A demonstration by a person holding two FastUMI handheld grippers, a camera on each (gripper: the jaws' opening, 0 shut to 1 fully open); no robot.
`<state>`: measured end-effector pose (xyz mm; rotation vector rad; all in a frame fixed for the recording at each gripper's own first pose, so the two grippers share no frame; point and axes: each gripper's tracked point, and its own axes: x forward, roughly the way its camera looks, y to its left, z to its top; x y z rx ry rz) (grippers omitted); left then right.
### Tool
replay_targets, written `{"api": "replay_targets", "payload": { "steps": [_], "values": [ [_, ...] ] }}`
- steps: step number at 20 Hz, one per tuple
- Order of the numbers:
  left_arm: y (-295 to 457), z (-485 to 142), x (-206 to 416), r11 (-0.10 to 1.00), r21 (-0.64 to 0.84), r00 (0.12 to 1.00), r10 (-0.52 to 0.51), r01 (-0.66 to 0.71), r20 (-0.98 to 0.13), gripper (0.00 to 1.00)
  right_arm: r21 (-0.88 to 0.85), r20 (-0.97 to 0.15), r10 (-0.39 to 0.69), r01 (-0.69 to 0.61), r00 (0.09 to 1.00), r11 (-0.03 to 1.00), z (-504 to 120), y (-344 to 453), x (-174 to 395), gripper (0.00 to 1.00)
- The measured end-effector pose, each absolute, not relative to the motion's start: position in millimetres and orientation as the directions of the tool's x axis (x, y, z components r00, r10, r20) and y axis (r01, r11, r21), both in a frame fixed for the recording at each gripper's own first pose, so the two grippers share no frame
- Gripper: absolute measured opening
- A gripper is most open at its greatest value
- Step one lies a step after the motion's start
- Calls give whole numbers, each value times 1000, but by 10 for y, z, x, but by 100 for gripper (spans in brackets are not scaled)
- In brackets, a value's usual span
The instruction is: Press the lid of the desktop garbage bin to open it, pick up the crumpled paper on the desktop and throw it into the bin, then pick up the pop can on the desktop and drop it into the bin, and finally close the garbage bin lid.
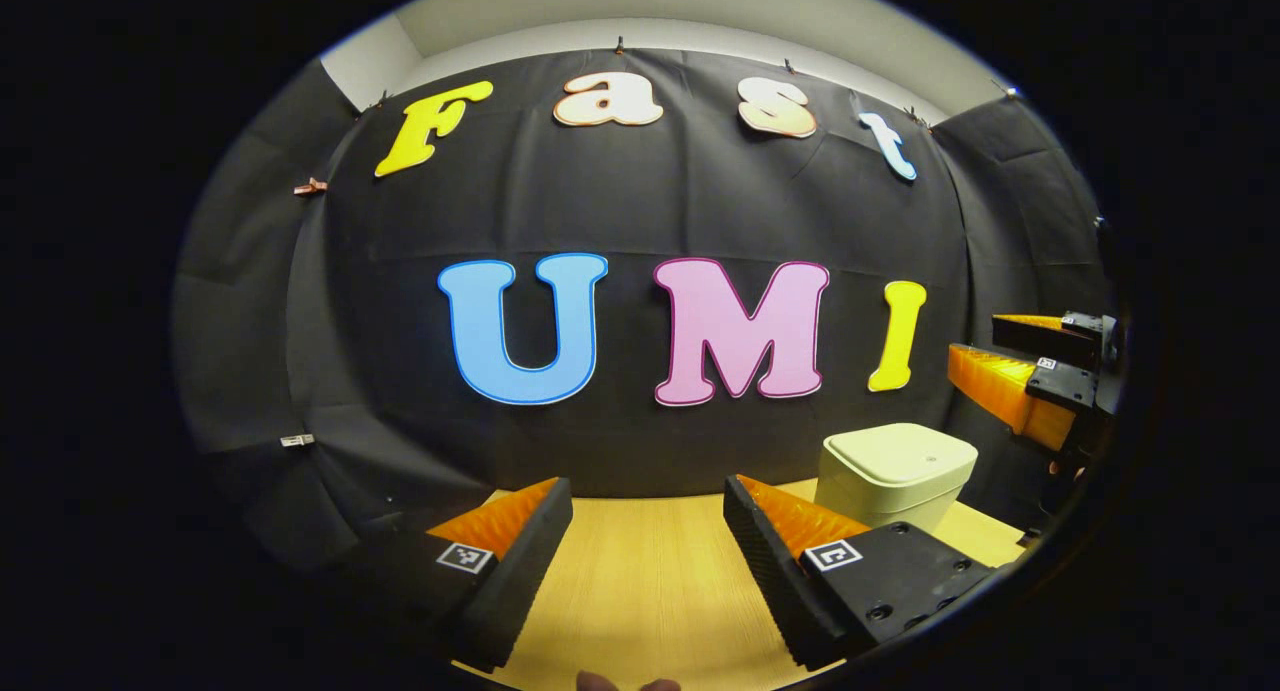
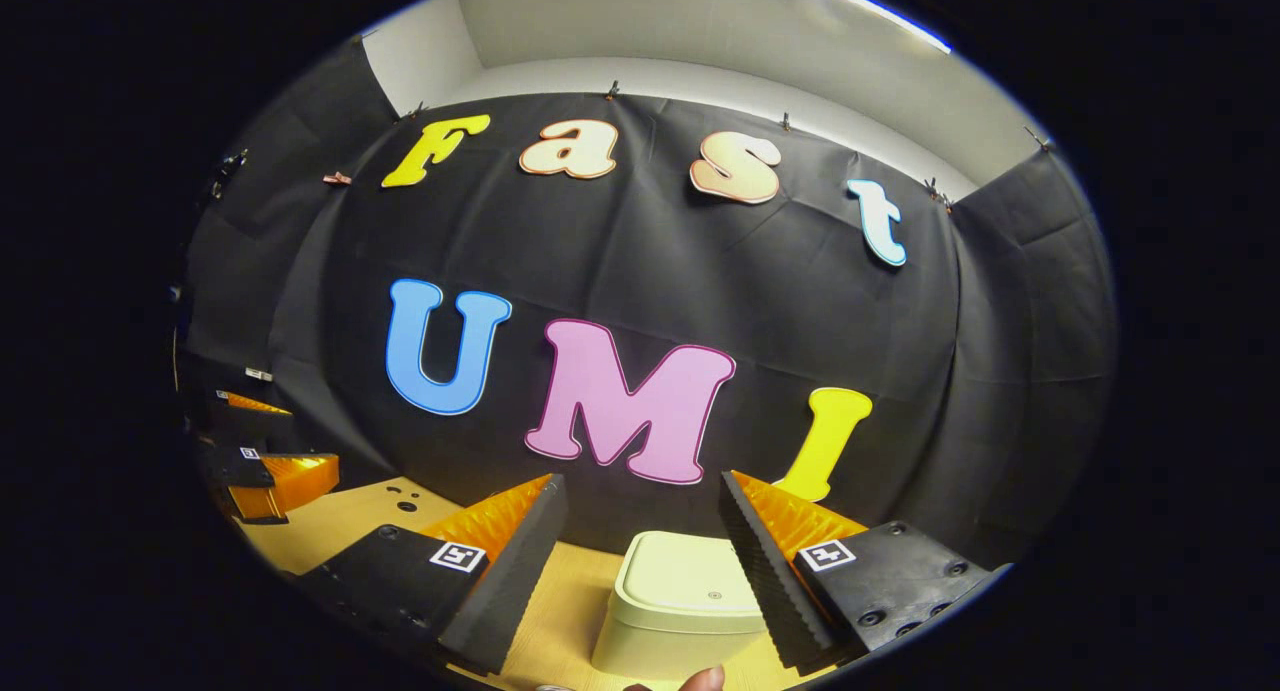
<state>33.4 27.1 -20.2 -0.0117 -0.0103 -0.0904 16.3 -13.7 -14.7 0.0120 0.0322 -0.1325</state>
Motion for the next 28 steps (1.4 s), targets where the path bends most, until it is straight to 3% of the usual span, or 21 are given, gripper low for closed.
{"api": "replay_targets", "payload": {
  "steps": [6,13,16,18,19,21,28],
  "values": [
    [279,-139,474,985,19,984,-173,172,49,97,-9,-49,-123,123,991,992,-102,-37,245,97],
    [257,-124,546,980,16,978,-201,201,53,97,6,-94,-122,124,988,992,-158,-4,267,93],
    [237,-116,543,979,15,977,-205,205,58,97,-16,-97,-122,121,988,993,-124,-69,286,58],
    [238,-157,559,979,12,978,-204,204,52,97,-43,-72,-189,186,979,982,-43,-241,275,37],
    [251,-174,570,980,3,978,-200,200,53,97,-17,-119,-156,155,981,988,-154,-183,328,19],
    [261,-162,598,981,-5,979,-194,195,54,97,7,-232,-59,62,971,998,-390,-101,388,5],
    [253,-232,662,981,-15,981,-191,192,42,97,75,-406,-129,173,905,982,-862,-748,572,5]
  ]
}}
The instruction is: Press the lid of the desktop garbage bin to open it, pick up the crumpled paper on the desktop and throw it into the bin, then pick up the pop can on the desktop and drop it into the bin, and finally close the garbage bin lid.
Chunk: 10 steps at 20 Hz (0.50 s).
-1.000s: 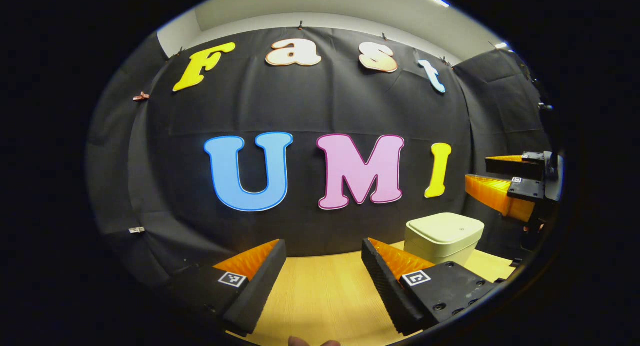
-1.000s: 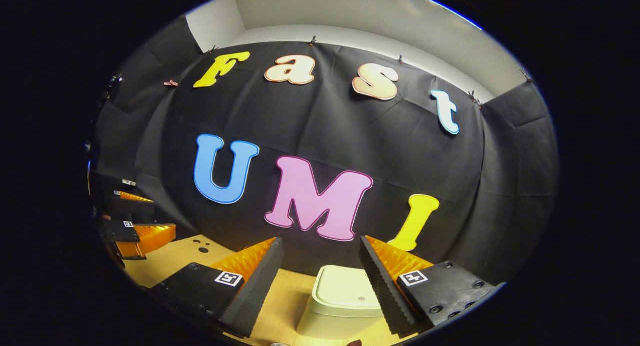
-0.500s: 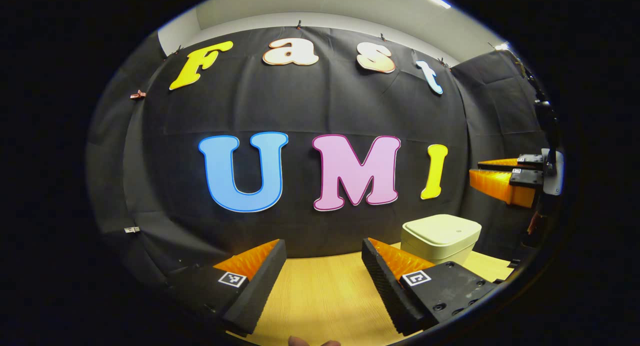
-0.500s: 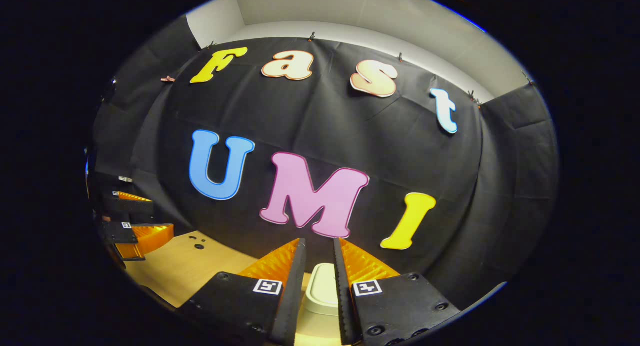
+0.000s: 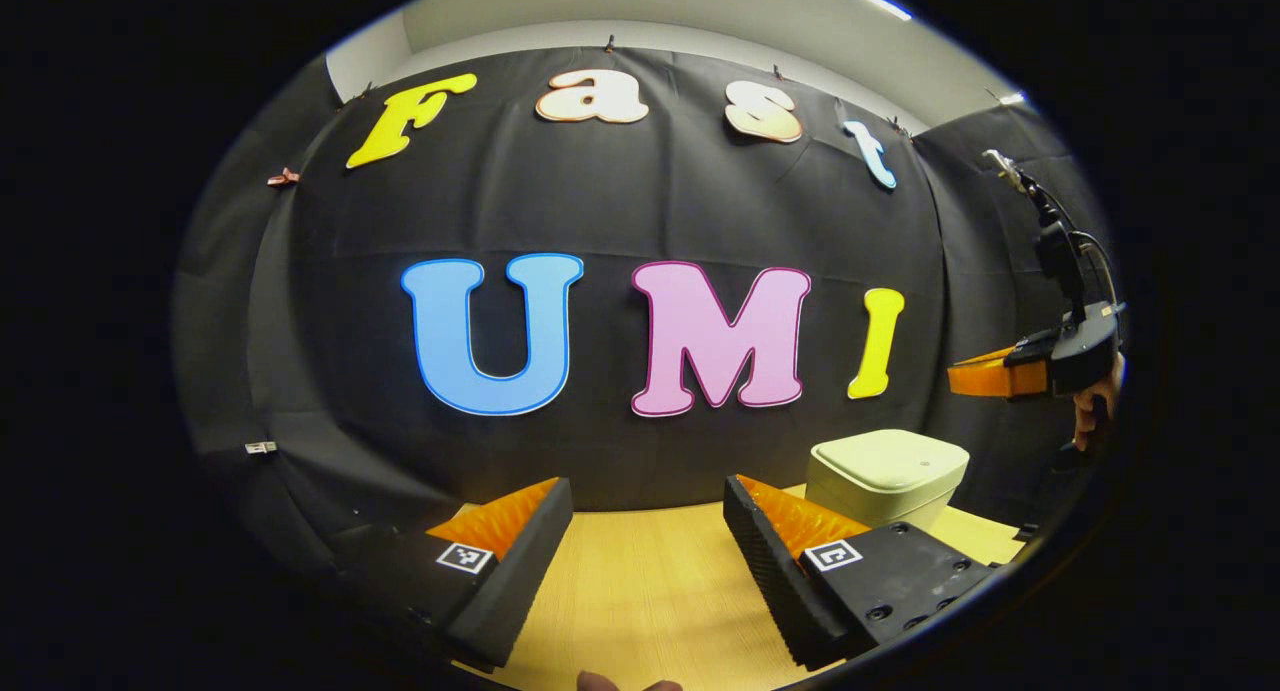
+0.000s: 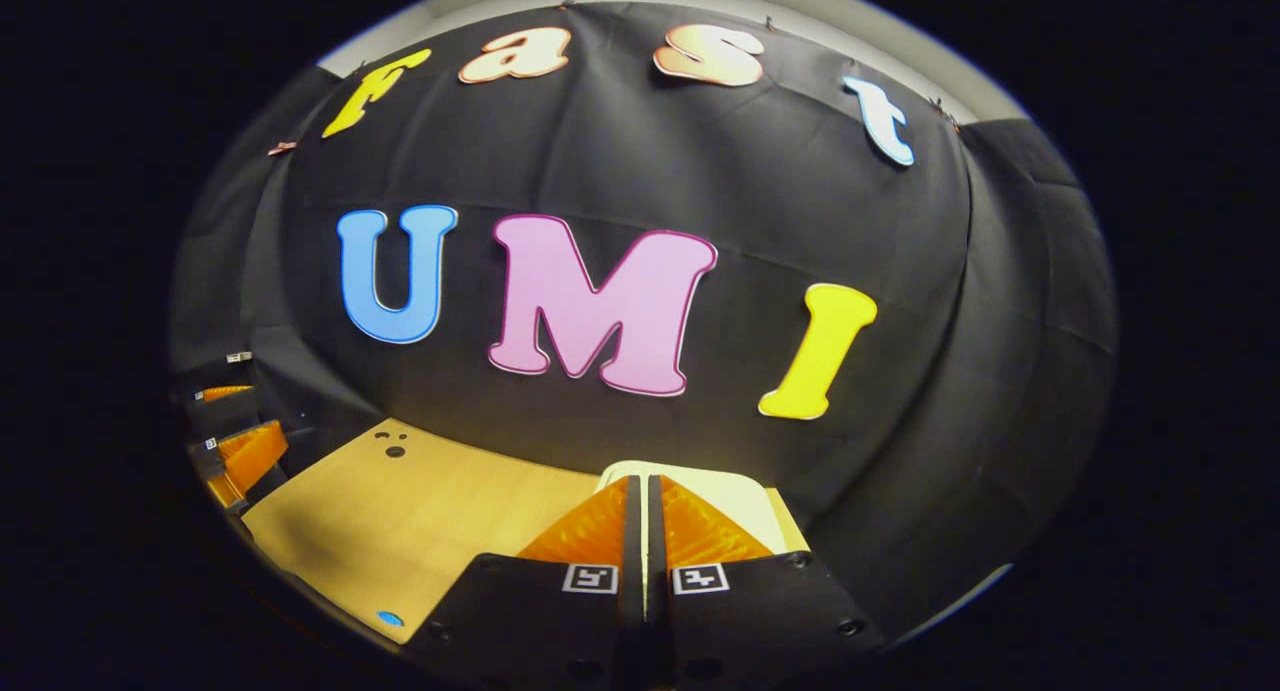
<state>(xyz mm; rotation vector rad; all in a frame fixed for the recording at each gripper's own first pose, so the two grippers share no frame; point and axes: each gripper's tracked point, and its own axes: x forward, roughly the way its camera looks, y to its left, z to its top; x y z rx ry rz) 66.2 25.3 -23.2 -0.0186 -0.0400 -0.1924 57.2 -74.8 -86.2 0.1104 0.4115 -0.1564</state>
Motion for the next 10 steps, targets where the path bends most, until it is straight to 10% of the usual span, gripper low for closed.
{"api": "replay_targets", "payload": {
  "steps": [10],
  "values": [
    [191,-283,688,979,-18,979,-201,201,28,97,186,-650,-30,198,759,962,-1847,-1077,813,5]
  ]
}}
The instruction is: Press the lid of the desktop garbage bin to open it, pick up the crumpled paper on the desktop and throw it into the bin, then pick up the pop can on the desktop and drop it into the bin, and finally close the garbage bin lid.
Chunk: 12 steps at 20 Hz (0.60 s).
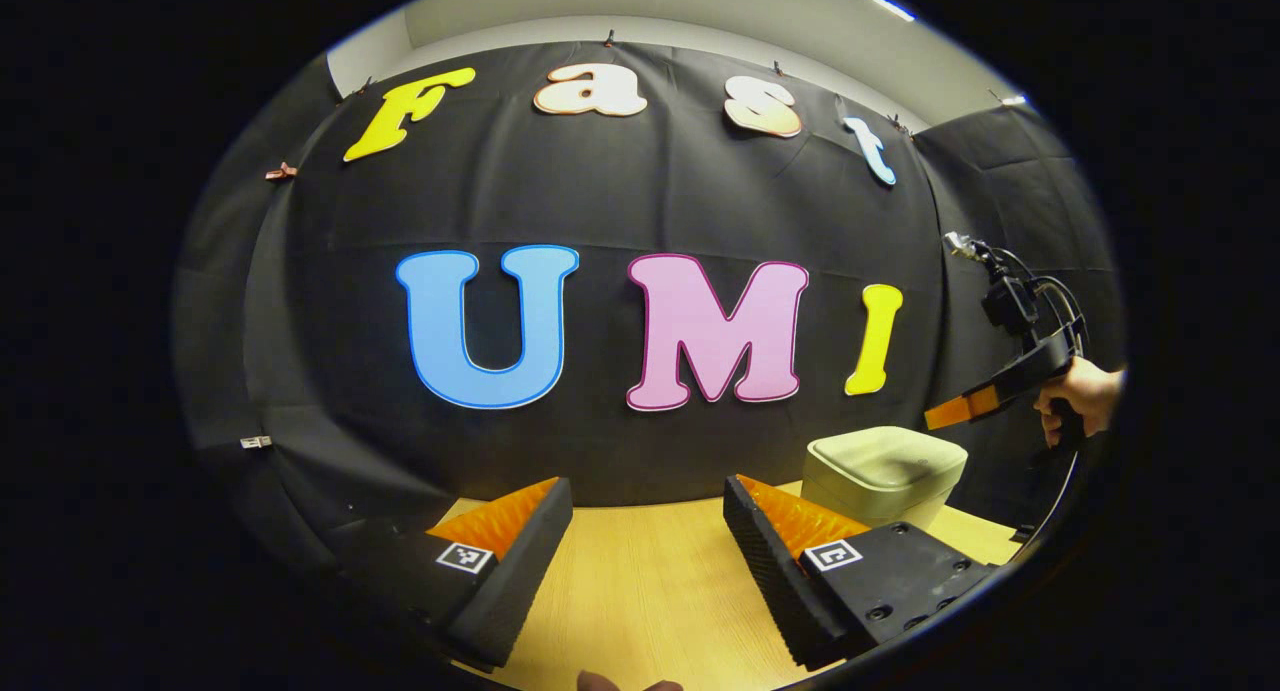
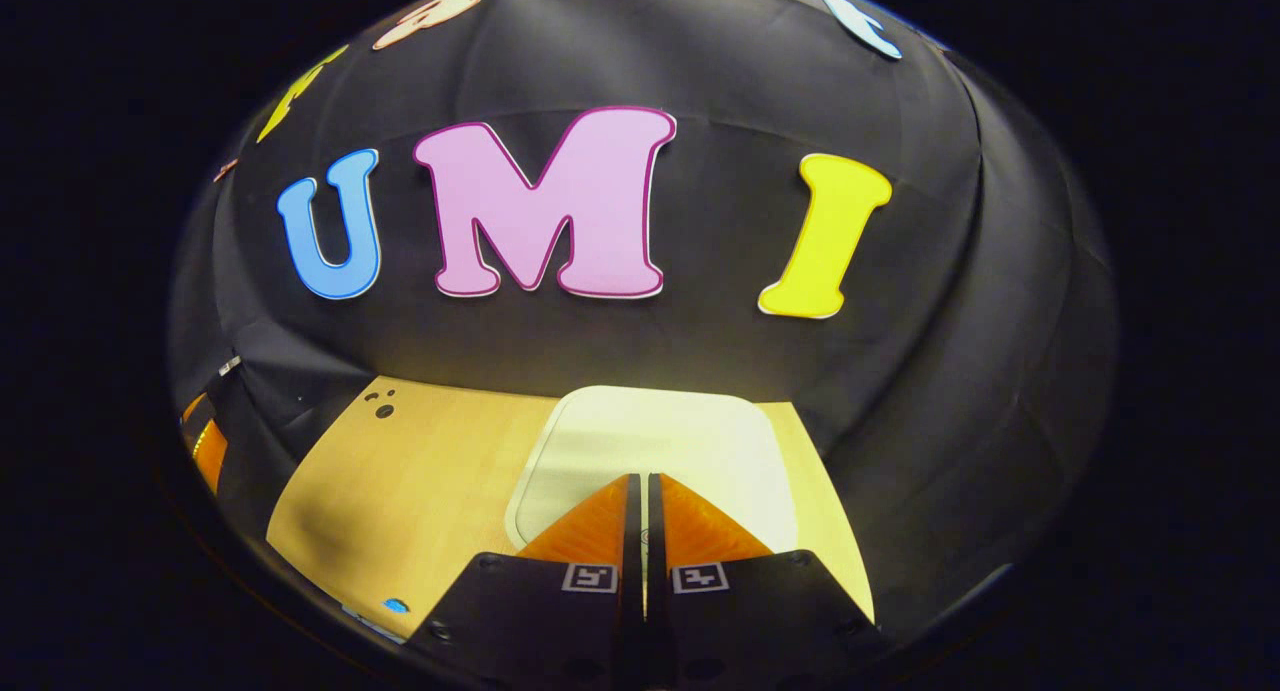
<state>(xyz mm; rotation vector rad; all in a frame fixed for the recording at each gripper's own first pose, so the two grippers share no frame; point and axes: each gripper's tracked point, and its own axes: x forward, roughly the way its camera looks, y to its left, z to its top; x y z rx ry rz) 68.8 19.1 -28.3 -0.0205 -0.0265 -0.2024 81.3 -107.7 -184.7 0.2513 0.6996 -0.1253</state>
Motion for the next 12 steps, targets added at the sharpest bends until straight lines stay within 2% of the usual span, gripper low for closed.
{"api": "replay_targets", "payload": {
  "steps": [3,5,6,7,8,11,12],
  "values": [
    [177,-296,664,980,-23,980,-198,198,26,97,169,-687,-25,193,726,967,-2038,-1076,844,5],
    [174,-306,666,980,-21,980,-198,198,23,97,170,-703,-18,193,710,966,-2131,-1055,846,9],
    [181,-328,663,980,-19,980,-197,197,21,97,169,-711,-18,195,703,966,-2170,-1050,848,5],
    [180,-326,668,980,-19,980,-196,197,17,97,169,-717,-18,199,697,965,-2202,-1049,832,9],
    [194,-339,667,981,-20,981,-194,195,15,97,171,-722,-16,202,692,964,-2229,-1051,825,5],
    [215,-369,693,982,-27,982,-189,189,8,97,172,-737,-9,200,676,964,-2313,-1039,804,5],
    [223,-382,697,982,-27,982,-188,188,6,98,172,-743,-5,198,670,965,-2326,-1036,786,1]
  ]
}}
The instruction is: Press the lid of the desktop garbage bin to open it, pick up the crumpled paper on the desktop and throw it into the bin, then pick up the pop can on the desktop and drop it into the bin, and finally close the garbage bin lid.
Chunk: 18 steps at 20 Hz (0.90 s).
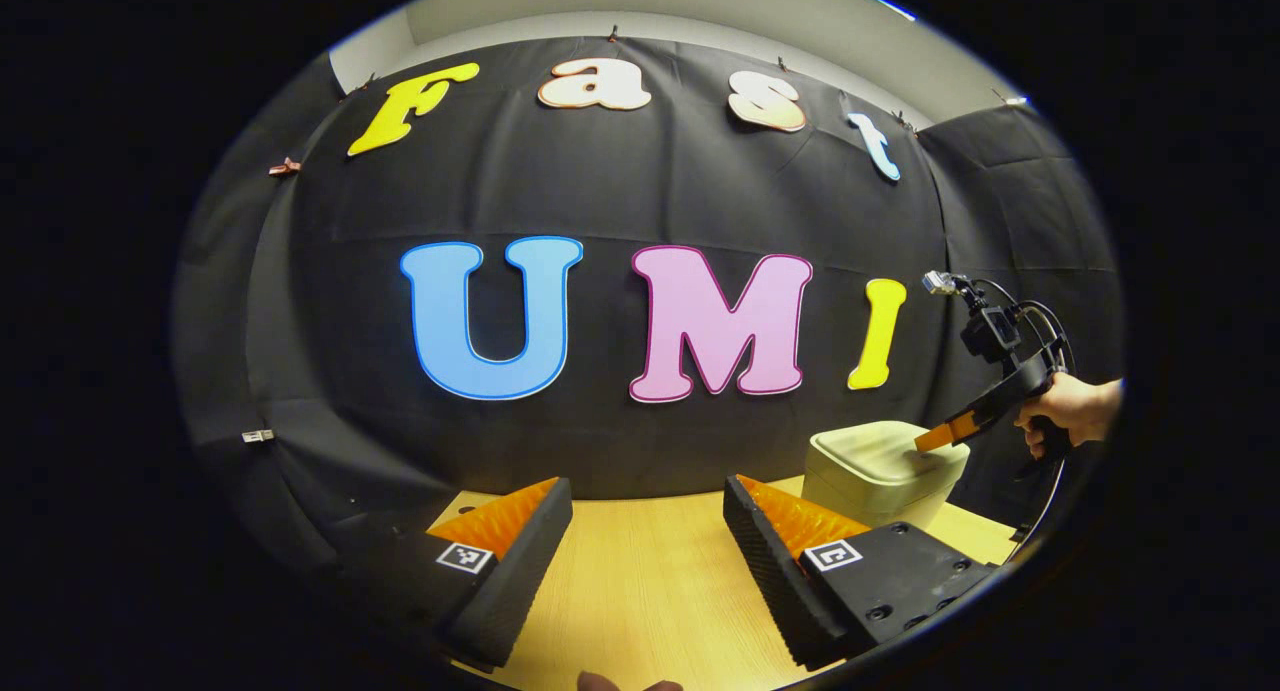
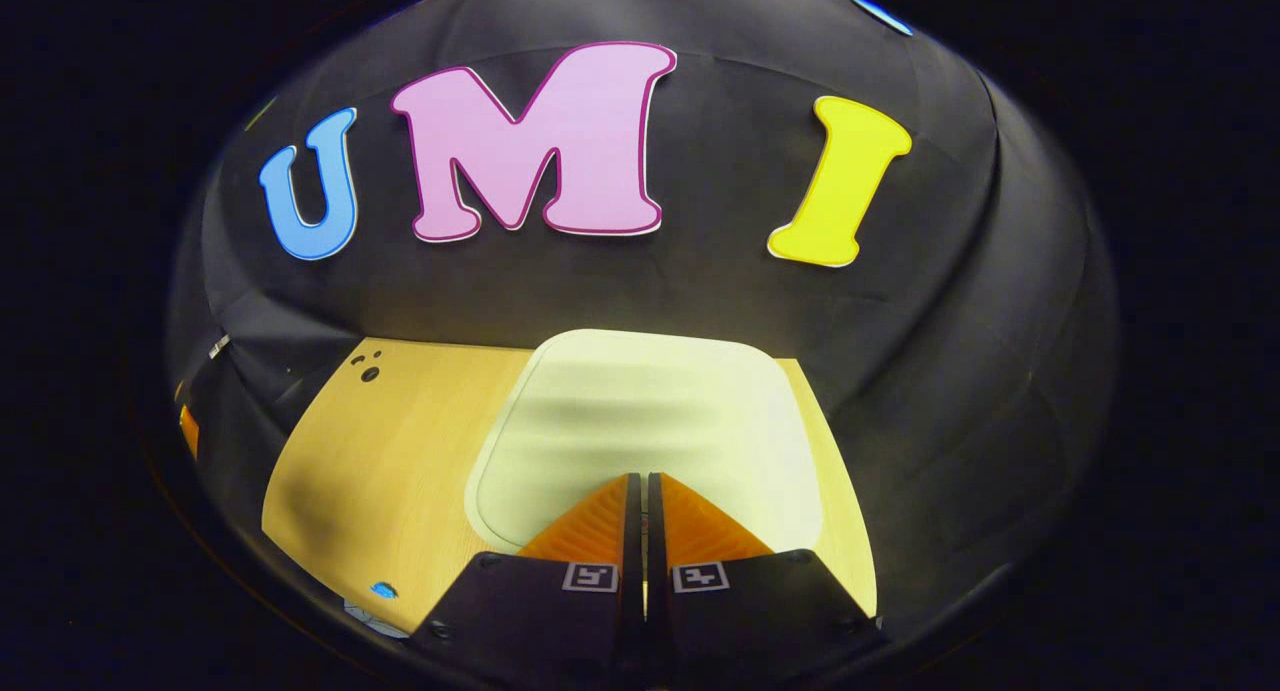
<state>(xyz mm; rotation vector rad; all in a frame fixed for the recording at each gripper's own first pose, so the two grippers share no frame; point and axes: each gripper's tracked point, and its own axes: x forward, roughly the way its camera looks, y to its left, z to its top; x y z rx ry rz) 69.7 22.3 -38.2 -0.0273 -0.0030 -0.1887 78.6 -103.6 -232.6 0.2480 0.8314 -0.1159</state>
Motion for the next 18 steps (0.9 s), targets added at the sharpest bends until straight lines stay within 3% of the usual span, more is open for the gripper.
{"api": "replay_targets", "payload": {
  "steps": [1,11,18],
  "values": [
    [231,-376,707,982,-26,983,-186,186,4,97,175,-739,-5,199,674,964,-2322,-1040,795,5],
    [186,-347,746,981,-25,982,-191,191,10,97,162,-739,-26,216,673,963,-2381,-1049,829,6],
    [179,-308,699,980,-12,980,-198,198,21,97,168,-686,-32,201,727,965,-2164,-1042,856,5]
  ]
}}
